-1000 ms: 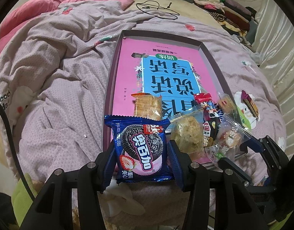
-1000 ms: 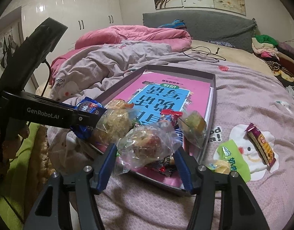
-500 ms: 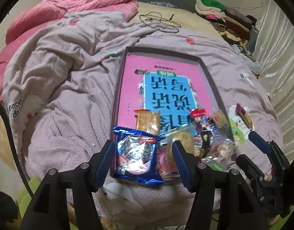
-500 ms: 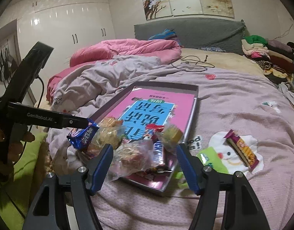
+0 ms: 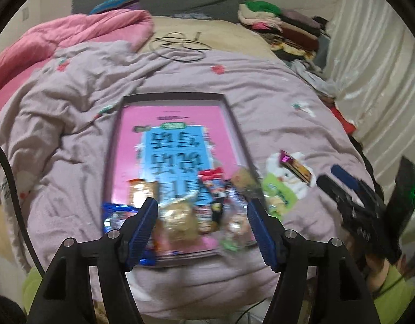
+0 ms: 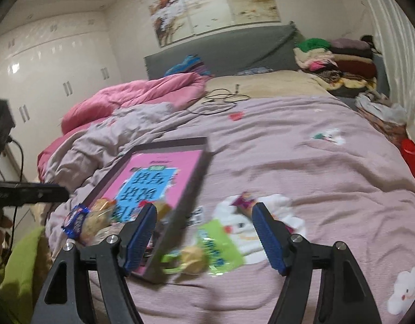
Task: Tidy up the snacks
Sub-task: 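Move both open tools back to the snack pile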
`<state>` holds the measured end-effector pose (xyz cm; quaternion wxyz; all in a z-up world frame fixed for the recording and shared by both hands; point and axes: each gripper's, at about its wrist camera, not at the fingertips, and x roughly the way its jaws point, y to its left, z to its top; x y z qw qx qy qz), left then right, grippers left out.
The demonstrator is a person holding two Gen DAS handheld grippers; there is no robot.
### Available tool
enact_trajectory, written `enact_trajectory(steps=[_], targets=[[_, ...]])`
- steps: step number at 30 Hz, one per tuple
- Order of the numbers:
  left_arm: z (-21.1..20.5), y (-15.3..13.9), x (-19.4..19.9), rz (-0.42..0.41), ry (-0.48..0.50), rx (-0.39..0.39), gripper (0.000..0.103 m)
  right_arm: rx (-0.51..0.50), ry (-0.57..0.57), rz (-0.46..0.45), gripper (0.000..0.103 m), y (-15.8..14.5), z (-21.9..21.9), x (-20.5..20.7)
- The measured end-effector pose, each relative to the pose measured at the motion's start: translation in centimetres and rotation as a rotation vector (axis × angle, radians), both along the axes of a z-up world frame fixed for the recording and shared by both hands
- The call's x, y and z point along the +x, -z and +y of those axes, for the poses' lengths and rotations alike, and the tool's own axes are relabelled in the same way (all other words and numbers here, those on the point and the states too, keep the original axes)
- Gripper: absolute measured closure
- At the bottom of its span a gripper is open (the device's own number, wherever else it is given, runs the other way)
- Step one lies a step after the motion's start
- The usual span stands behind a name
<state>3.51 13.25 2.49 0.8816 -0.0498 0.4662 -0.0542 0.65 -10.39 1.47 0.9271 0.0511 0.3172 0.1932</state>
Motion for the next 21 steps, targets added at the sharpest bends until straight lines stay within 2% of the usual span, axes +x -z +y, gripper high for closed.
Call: enact_trajectory(steps=[4,10,16,21], targets=[[-3.0,0.1,0.2,0.010,0.074,0.017,0.033,0.014,0.047,0.020,0.030,0.2,-2.6,0.8],[-8.0,1.1,0.6,0.046,0.216,0.086,0.033,0.008,0.063,0.060,0.030,1.0,-4.7,1.7],[-11.7,3.3,1.8,0.125,0.355,0.120,0.033,-0.038,0.045,0.112,0.030,2.6,-5.2,2.7],[-13.6,4.6,2.7,0.169,0.429,0.165,0.033,-0.086,0.026,0.128,0.030,3.6,-4.8,3.3]])
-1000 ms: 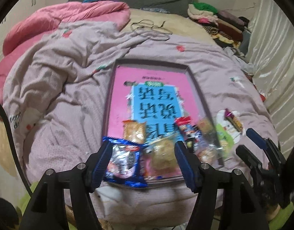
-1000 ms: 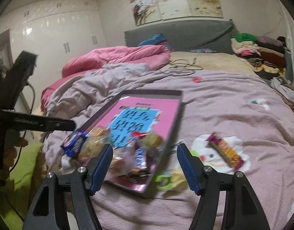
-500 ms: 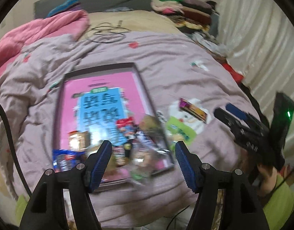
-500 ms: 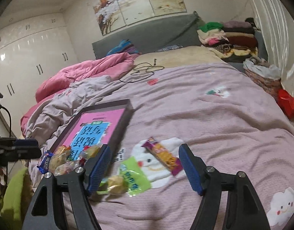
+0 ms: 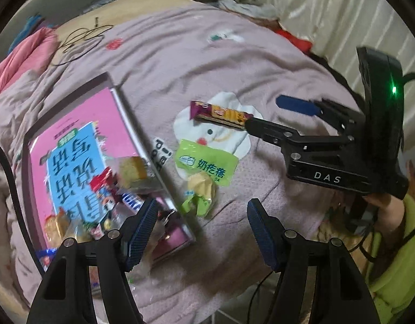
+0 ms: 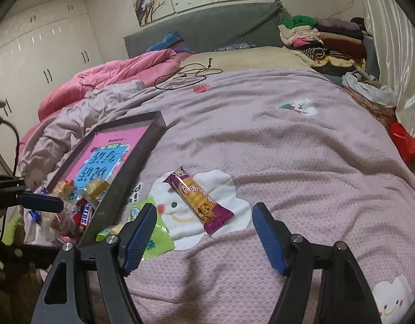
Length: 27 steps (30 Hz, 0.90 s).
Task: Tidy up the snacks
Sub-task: 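Move both open tools back to the snack pile, then grasp the purple rice-roll bar with the right tool while the left tool grasps the green packet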
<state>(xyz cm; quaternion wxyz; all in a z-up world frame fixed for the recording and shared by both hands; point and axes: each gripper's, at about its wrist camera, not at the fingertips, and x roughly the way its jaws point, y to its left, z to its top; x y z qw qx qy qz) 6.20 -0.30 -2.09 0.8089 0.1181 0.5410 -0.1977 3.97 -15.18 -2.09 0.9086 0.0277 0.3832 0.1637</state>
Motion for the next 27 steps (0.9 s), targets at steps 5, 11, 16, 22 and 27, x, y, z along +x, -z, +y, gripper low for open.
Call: enact_trajectory(steps=[5,11,16,22,27], targets=[[-1.0,1.1,1.2,0.050,0.060,0.025,0.033,0.011,-0.001,0.021,0.030,0.6,-0.3,0.8],[-1.9,2.1,2.3,0.074,0.114,0.070,0.042,0.036,0.001,0.050,0.030,1.2,-1.2,1.6],[-2.4,3.1,2.9,0.111,0.133,0.098,0.050,0.007,-0.034,0.061,0.030,1.9,-0.6,2.6],[-2.7,4.1,3.6,0.137,0.136,0.110,0.055,-0.057,-0.095,0.047,0.031,2.8,0.7,3.9],[-2.6,4.7,4.3,0.158,0.135,0.119,0.056,-0.079,-0.161,0.047,0.043,3.5,2.0,4.7]])
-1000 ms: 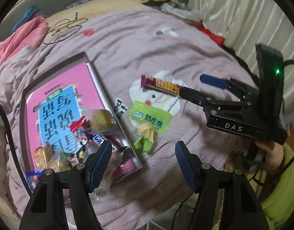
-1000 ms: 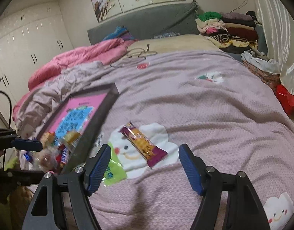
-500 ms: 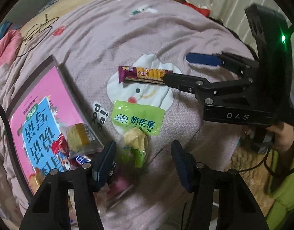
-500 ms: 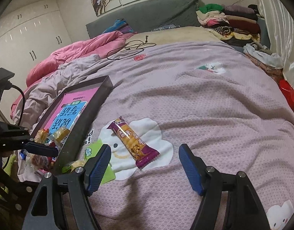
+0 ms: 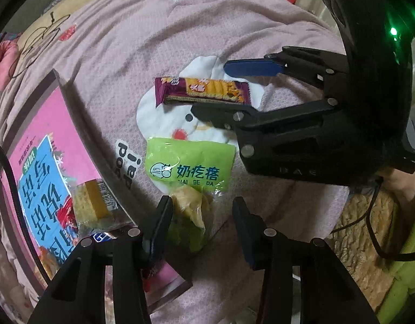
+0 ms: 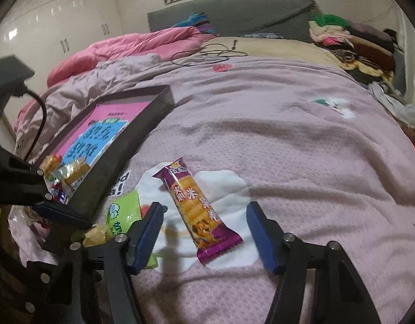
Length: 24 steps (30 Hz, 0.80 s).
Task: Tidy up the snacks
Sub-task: 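Grasp the purple rice-roll bar with the right tool while the left tool grasps the green packet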
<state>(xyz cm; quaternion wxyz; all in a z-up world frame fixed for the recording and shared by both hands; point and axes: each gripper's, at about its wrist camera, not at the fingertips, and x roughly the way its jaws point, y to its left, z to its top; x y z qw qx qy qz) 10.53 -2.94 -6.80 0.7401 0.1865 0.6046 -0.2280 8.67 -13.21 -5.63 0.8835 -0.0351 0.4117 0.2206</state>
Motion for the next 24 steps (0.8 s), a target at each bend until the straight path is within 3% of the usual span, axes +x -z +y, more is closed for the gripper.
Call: enact_trajectory(steps=[6,10,14,24], targets=[[-0.6,0.4,1.3,0.011,-0.012,0.011,0.057,-0.026,-0.005,0.003,0.054,0.8,0.4,1.1],[-1.3,0.7,1.8,0.003,-0.018,0.019,0.057,-0.009,0.040,0.015,0.083,0.7,-0.7,1.3],[-2.2,1.2,1.6,-0.019,-0.014,0.055,0.057,0.066,0.124,0.041,0.083,0.5,-3.1,1.7],[-5.4,2.4,0.3,-0.100,0.019,0.200,0.059,0.194,0.193,-0.054,0.083,-2.5,-5.7,-0.3]])
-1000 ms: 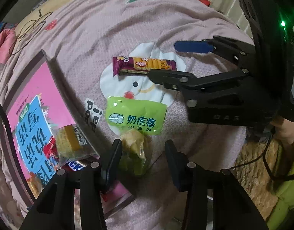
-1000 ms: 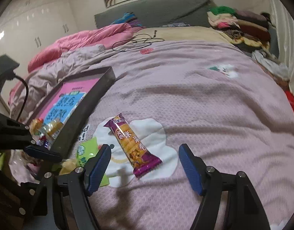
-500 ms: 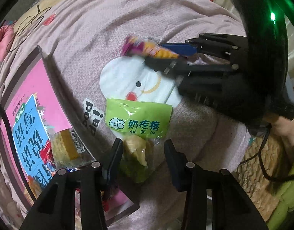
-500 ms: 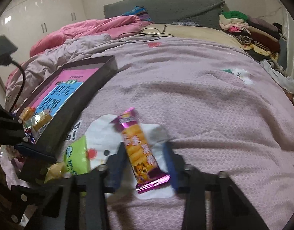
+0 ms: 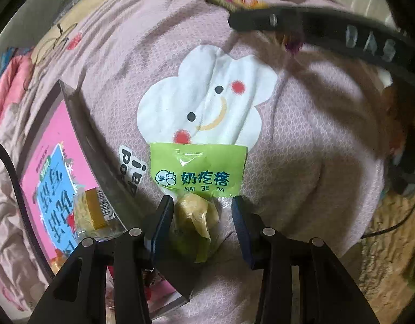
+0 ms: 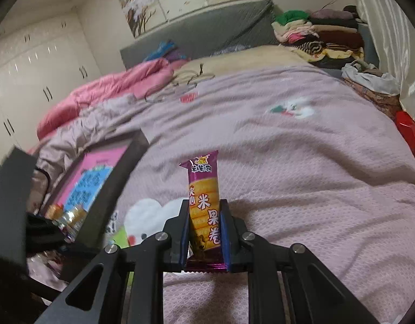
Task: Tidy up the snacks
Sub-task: 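Grasp the purple rice-roll bar with the right tool while the left tool grasps the green packet, then lift the rice-roll bar and green packet and carry them over the tray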
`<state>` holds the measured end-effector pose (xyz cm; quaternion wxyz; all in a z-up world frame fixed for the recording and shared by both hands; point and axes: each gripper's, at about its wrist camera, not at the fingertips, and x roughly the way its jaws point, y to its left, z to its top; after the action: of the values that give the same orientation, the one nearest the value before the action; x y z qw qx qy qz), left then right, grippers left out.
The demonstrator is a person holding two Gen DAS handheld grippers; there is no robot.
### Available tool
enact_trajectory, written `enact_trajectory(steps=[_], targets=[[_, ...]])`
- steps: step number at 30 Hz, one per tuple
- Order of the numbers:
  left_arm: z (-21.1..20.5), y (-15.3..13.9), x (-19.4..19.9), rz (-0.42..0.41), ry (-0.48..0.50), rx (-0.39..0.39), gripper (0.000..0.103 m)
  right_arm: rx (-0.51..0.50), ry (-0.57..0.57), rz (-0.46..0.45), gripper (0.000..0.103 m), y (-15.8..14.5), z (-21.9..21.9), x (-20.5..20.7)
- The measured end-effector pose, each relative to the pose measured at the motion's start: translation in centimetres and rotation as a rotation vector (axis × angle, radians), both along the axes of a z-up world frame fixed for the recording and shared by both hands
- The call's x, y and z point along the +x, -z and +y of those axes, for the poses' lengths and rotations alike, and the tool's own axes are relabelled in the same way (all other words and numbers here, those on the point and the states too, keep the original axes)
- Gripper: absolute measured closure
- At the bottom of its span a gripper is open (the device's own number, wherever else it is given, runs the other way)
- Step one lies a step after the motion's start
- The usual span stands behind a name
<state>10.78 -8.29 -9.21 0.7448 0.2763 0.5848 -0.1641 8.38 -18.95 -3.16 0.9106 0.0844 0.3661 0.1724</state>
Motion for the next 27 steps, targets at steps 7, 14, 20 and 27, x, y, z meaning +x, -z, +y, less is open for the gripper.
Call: enact_trajectory(steps=[7,14,20,27], targets=[[0.8,-1.4,-0.9,-0.028,-0.058,-0.060,0.075,0.061,0.027,-0.044,0.083,-1.3,-1.1,-1.4],[2.8,-2.6,-0.8,-0.008,-0.116,-0.192,0.082,0.101,0.042,-0.062,0.083,-1.9,-1.6,-2.0],[3.9,-3.0,-0.7,-0.001,-0.137,-0.230,0.082,0.120,0.054,-0.069,0.083,-2.0,-2.0,-2.2],[4.6,-5.0,-0.7,-0.047,-0.154,-0.276,0.083,0.126,0.060,-0.080,0.083,-2.3,-2.1,-2.5]])
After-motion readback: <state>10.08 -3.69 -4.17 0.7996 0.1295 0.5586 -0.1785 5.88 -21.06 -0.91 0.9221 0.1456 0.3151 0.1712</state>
